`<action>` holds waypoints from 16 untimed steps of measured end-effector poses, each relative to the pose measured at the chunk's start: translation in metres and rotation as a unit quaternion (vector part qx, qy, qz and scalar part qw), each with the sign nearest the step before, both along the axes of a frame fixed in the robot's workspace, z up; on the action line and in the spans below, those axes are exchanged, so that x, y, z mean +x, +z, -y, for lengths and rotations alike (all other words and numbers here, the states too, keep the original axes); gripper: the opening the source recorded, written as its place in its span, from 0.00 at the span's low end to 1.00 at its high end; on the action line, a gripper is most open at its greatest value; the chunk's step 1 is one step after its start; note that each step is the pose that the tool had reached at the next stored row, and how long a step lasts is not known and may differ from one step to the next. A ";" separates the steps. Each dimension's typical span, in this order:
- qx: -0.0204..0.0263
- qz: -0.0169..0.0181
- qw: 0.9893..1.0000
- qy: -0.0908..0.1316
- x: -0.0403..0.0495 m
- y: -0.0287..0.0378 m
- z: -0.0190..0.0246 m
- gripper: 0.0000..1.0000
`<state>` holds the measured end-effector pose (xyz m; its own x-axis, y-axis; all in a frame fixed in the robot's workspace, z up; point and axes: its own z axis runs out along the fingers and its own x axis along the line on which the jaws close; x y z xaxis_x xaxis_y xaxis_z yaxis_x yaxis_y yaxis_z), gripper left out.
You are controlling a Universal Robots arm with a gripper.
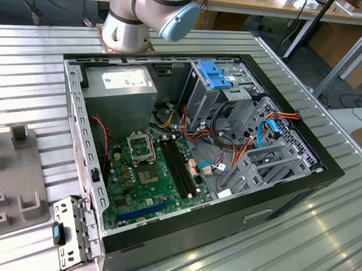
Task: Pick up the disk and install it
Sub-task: 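Pick up the disk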
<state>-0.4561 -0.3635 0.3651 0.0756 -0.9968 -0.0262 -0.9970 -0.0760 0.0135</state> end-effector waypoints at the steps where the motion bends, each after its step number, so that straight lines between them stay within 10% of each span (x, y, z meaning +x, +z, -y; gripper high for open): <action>1: 0.000 0.000 1.000 0.000 0.0000 -0.0020 0.0000 0.48; 16: 0.000 0.000 1.000 0.000 0.0000 -0.0047 0.0000 0.48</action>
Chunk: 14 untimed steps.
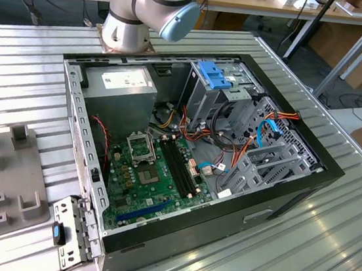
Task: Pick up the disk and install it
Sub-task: 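Pick up the disk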
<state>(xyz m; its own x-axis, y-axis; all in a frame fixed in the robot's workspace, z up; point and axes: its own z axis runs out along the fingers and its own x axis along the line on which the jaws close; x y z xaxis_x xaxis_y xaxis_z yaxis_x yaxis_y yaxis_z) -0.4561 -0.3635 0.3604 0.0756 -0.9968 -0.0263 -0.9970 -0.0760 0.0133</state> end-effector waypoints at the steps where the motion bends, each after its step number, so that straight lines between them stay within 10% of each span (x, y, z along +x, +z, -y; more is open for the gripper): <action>1: 0.000 0.000 1.000 0.000 0.0000 -0.0006 0.0000 0.48; 14: 0.000 0.000 1.000 0.000 0.0000 -0.0026 0.0000 0.48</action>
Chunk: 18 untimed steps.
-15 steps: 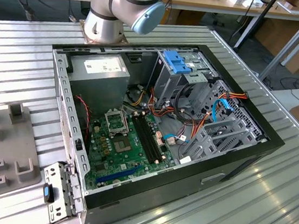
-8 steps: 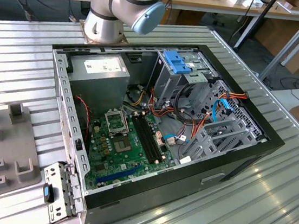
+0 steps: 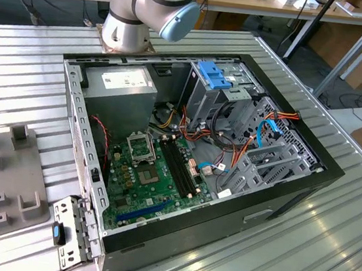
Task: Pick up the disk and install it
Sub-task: 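Pick up the disk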
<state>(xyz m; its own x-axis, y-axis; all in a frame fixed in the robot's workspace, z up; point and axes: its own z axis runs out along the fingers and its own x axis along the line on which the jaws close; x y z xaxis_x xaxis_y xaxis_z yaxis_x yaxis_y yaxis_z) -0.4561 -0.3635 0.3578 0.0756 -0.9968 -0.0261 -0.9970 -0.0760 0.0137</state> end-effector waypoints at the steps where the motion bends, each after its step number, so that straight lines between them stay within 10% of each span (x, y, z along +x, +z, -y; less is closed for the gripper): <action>1: 0.000 0.000 1.000 0.000 0.0000 -0.0001 0.0000 0.48; 14: 0.003 0.000 1.000 0.000 0.0000 -0.0007 0.0000 0.48; 18: 0.011 0.000 1.000 0.000 -0.0001 -0.0038 -0.0001 0.48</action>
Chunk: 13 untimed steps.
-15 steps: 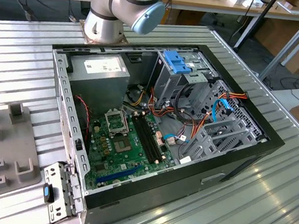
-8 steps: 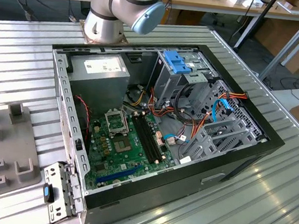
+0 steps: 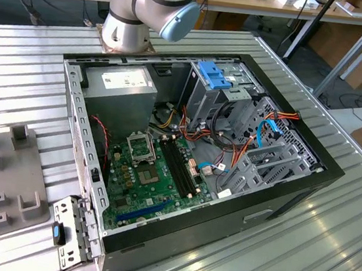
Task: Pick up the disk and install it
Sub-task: 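Pick up the disk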
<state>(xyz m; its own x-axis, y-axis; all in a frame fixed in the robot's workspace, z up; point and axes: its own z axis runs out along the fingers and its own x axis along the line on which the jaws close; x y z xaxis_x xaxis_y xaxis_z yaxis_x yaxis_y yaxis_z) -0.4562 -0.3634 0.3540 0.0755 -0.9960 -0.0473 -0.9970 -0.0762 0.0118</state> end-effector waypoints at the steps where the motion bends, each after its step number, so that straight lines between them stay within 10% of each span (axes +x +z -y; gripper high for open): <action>1: 0.002 0.000 1.000 0.000 0.0001 -0.0005 0.0001 0.48; 13: 0.004 0.000 1.000 0.000 0.0000 -0.0018 0.0001 0.48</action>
<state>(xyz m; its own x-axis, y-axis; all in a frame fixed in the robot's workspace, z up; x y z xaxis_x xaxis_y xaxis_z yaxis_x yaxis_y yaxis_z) -0.4561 -0.3635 0.3522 0.0756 -0.9956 -0.0560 -0.9970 -0.0764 0.0109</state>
